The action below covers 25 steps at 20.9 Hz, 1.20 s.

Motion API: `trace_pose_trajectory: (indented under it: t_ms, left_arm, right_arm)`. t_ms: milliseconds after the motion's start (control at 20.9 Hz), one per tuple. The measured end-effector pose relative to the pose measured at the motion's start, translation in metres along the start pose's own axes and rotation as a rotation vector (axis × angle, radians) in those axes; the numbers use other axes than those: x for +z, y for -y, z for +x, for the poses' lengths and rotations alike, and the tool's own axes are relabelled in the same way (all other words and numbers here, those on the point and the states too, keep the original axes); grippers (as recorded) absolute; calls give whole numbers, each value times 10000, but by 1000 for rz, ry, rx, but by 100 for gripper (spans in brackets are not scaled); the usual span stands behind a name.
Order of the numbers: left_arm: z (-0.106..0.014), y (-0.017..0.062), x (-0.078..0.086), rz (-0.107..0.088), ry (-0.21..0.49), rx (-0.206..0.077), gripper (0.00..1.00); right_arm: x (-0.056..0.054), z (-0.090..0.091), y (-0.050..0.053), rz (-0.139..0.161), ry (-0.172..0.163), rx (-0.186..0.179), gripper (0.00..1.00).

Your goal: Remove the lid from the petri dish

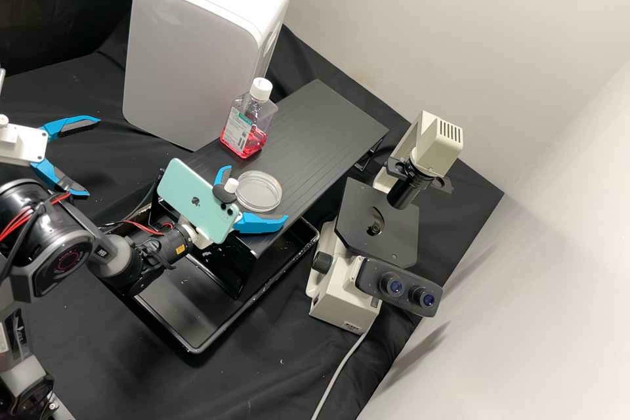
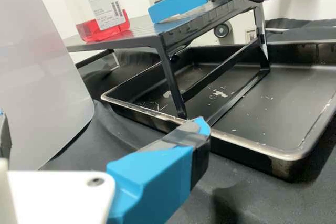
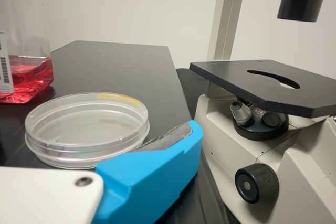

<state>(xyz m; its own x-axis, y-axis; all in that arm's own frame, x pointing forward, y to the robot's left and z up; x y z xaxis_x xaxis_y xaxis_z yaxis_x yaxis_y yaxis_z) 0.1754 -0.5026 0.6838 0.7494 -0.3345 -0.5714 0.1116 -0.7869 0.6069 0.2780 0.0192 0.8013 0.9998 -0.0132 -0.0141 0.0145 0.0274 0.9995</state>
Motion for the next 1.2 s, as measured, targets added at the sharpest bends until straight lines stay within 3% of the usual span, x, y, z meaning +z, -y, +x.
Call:
trace_pose_trajectory:
  t_ms: [430, 1196]
  left_arm:
    - [0, 0, 0, 2, 0, 0, 100]
    - [14, -10, -1, 2, 0, 5, 100]
  right_arm:
    - [-24, 57, -87, 2, -8, 33, 100]
    - [-47, 97, -94, 3, -15, 36, 100]
